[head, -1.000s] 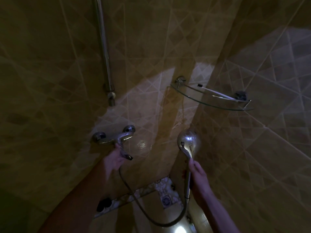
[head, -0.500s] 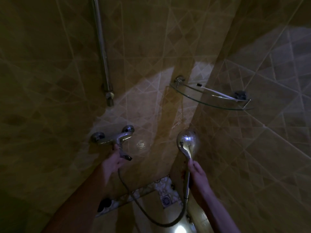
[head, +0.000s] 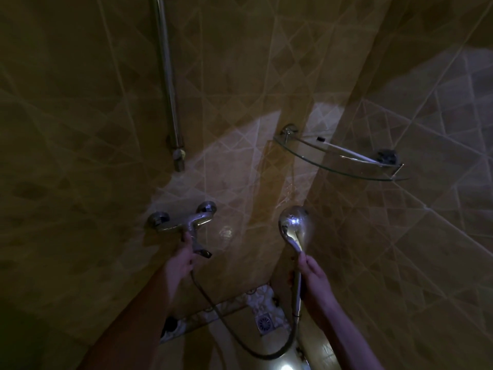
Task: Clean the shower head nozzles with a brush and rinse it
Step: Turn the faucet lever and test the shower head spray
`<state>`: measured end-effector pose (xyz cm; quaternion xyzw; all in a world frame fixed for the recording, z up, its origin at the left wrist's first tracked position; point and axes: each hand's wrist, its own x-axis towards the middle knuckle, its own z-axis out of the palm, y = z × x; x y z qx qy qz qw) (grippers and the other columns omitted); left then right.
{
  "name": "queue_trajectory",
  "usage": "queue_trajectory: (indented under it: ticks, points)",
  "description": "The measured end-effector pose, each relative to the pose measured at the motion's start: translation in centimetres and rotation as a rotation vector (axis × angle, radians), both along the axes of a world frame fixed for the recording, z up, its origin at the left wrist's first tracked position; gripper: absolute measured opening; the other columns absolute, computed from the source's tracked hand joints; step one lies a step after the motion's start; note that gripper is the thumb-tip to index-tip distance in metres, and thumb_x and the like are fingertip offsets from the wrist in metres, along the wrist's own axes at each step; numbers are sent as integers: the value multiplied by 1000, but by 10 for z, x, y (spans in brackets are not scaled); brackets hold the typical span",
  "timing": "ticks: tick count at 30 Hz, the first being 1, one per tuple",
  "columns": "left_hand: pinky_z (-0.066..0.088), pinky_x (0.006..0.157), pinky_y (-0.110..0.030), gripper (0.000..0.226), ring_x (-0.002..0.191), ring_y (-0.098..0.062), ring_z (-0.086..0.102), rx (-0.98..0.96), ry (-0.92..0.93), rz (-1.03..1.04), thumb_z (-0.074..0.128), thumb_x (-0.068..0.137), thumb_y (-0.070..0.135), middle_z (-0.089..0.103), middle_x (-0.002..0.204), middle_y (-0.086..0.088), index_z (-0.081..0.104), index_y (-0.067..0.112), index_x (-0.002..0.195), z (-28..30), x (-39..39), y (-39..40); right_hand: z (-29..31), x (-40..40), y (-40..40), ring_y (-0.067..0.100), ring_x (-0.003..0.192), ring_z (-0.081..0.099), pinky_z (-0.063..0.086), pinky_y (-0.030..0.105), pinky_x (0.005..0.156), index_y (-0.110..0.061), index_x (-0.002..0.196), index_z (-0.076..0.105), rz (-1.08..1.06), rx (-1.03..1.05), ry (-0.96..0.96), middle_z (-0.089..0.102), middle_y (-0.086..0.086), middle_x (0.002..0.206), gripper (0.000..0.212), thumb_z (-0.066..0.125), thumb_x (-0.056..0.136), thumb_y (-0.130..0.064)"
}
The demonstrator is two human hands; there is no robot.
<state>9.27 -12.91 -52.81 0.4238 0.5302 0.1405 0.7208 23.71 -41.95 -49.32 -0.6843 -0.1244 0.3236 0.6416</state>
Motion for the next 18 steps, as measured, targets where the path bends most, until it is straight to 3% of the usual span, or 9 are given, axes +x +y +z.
queue_trajectory:
  ticks: [3,5,7,8,10,12,16,18]
  points:
    - [46,77,-35,66,103,-27,57,-13,1,-3,24,97,57,58,128,-17,40,9,140,1,1,-1,5,-4,4,18,83,65,52,44,85,-23,91,70,4,19,16,72,-1,86,40,59,81,-60]
    - [42,68,-31,61,96,-23,55,-3,-4,-3,24,98,56,61,121,-16,45,11,134,0,0,-1,7,-5,7,16,79,65,51,42,81,-23,90,70,2,26,29,72,-2,83,36,58,83,-56]
    - [43,70,-32,58,90,-24,58,-3,-4,-3,24,97,56,65,106,-14,49,14,127,-2,-1,-1,8,-5,9,16,78,66,51,41,80,-22,92,70,-1,30,40,72,-1,84,36,58,84,-55]
    - [44,74,-34,58,96,-27,59,-5,-4,-2,24,97,56,64,108,-14,48,13,129,-3,-1,-1,9,-5,9,17,79,66,51,42,81,-22,94,71,0,31,47,73,0,86,36,57,84,-54]
    - [45,88,-42,61,119,-31,54,-2,12,1,25,98,55,58,131,-16,40,14,139,-4,0,0,9,-5,10,20,82,67,52,44,84,-21,96,71,2,30,60,73,3,89,36,56,86,-52]
    - [44,90,-45,61,126,-31,50,5,29,2,24,98,56,51,140,-14,37,16,143,-3,1,0,9,-6,9,23,83,66,52,46,86,-20,96,70,3,25,69,73,5,90,36,55,88,-52]
    - [44,92,-47,60,125,-30,51,-1,16,-2,24,98,57,51,141,-12,37,19,143,-4,1,0,11,-12,11,20,74,62,53,42,75,-17,88,68,-4,15,82,67,7,82,37,55,87,-51]
    - [47,87,-44,61,110,-28,57,-13,0,13,24,97,58,57,129,-13,38,19,142,-5,2,0,11,-14,12,18,69,59,50,36,68,-16,85,67,-12,24,80,63,5,76,36,57,85,-51]
